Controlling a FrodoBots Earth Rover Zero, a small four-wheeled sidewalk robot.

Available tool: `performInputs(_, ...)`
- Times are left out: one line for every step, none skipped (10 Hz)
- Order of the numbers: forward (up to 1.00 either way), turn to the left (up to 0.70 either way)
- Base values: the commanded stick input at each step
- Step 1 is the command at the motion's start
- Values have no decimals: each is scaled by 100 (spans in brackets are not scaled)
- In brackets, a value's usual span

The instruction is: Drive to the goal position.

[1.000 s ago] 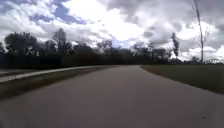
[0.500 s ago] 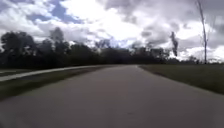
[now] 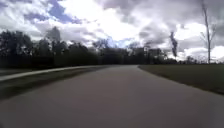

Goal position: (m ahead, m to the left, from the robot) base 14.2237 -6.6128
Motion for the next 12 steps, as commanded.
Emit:
performInputs(100, 0)
performInputs(100, 0)
performInputs(100, 0)
performInputs(100, 0)
performInputs(100, 0)
performInputs(100, 0)
performInputs(100, 0)
performInputs(100, 0)
performInputs(100, 0)
performInputs(100, 0)
performInputs(100, 0)
performInputs(100, 0)
